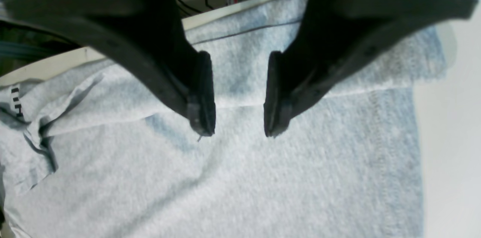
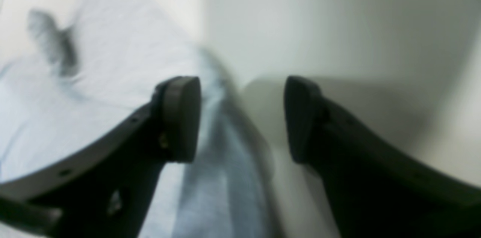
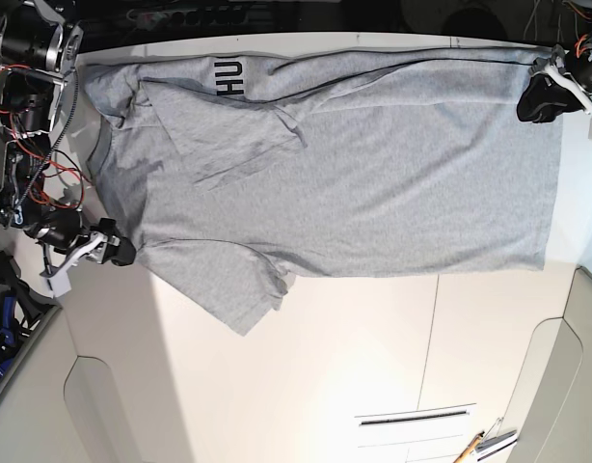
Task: Fold the T-shirt properly
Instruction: 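Move both grippers to the opposite side edge and pinch it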
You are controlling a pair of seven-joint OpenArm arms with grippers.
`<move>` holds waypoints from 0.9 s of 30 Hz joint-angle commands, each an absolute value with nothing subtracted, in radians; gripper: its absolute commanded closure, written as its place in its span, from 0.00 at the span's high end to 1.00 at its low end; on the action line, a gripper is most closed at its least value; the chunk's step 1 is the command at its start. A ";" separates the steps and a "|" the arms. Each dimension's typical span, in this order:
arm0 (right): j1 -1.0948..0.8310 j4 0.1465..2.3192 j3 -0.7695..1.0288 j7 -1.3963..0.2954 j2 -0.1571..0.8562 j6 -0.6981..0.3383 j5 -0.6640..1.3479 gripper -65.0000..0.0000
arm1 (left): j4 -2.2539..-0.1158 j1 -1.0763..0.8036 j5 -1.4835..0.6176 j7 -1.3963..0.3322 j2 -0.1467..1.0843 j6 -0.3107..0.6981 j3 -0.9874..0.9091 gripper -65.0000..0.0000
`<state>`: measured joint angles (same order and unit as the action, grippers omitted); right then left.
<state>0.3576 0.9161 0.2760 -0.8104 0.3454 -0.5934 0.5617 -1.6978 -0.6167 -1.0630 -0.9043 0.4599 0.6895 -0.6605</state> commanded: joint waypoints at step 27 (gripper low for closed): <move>0.370 0.923 0.159 -0.861 0.340 -0.587 0.471 0.00 | -1.411 -0.113 -0.760 -0.706 0.567 0.614 -0.667 0.39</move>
<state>0.3637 0.9207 0.1612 -0.8127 0.3317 -0.5995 0.5175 -1.3922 -0.1234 -0.7387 -0.7303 0.5388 0.6098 -0.6605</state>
